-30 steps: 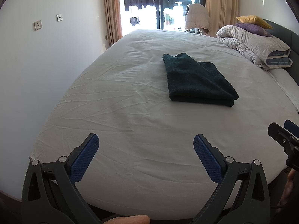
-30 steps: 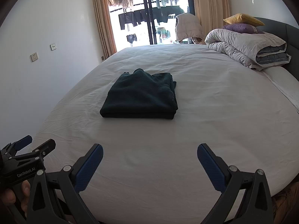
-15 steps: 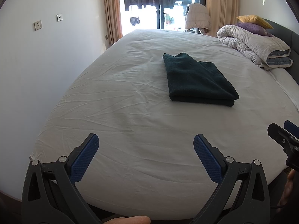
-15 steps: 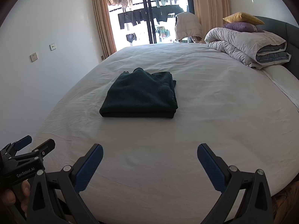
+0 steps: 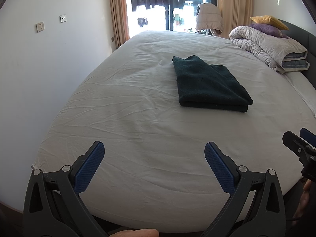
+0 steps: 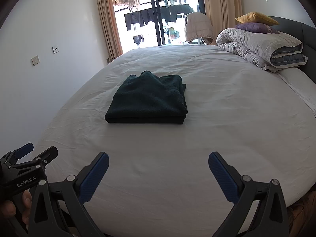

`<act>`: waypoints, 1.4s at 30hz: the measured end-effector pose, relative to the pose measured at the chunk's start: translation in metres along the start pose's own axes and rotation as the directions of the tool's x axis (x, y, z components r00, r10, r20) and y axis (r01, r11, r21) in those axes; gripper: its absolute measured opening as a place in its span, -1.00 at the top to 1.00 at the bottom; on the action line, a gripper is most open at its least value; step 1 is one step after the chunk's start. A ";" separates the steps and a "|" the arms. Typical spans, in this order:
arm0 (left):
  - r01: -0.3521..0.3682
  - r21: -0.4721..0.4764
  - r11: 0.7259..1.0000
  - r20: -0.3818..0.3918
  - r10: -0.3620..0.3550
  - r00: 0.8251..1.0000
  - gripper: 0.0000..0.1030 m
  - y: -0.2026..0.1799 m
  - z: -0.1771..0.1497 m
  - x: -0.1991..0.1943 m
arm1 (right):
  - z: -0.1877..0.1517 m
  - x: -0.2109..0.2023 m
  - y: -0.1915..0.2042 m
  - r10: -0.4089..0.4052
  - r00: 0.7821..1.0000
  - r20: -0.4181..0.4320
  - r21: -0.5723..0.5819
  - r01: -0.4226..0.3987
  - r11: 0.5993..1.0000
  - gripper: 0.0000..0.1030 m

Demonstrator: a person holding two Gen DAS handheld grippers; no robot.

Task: Fold small clothes

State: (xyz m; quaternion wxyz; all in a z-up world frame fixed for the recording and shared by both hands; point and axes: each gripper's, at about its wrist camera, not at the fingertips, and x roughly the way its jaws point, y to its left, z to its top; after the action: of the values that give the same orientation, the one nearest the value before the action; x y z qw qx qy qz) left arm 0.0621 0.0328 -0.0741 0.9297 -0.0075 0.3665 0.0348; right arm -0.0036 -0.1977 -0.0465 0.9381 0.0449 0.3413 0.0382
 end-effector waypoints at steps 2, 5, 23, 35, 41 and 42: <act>0.000 0.001 1.000 0.000 0.000 1.000 -1.00 0.000 0.000 0.000 | 0.000 0.000 0.000 0.000 1.000 0.001 0.000 0.000 1.000 -1.00; 0.000 0.000 1.000 0.000 0.000 1.000 -1.00 0.000 0.000 0.000 | 0.000 0.000 0.000 0.000 1.000 0.001 -0.001 0.000 1.000 -1.00; 0.000 0.011 1.000 -0.016 0.000 1.000 -1.00 -0.001 -0.003 0.000 | -0.003 0.002 -0.001 0.005 1.000 -0.007 0.010 -0.004 1.000 -1.00; 0.000 0.016 1.000 -0.029 0.000 1.000 -1.00 -0.002 -0.003 0.003 | -0.005 0.004 0.002 0.011 1.000 -0.014 0.017 -0.010 1.000 -1.00; 0.014 0.014 1.000 -0.025 -0.013 1.000 -1.00 -0.003 -0.006 0.002 | -0.007 0.005 0.003 0.016 1.000 -0.020 0.021 -0.015 1.000 -1.00; 0.011 0.015 1.000 -0.023 -0.011 1.000 -1.00 -0.003 -0.006 0.002 | -0.007 0.004 0.003 0.017 1.000 -0.020 0.022 -0.016 1.000 -1.00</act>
State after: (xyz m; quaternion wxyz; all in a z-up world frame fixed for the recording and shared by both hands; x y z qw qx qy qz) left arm 0.0592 0.0299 -0.0800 0.9256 -0.0030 0.3775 0.0269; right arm -0.0049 -0.1943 -0.0546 0.9337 0.0576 0.3509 0.0425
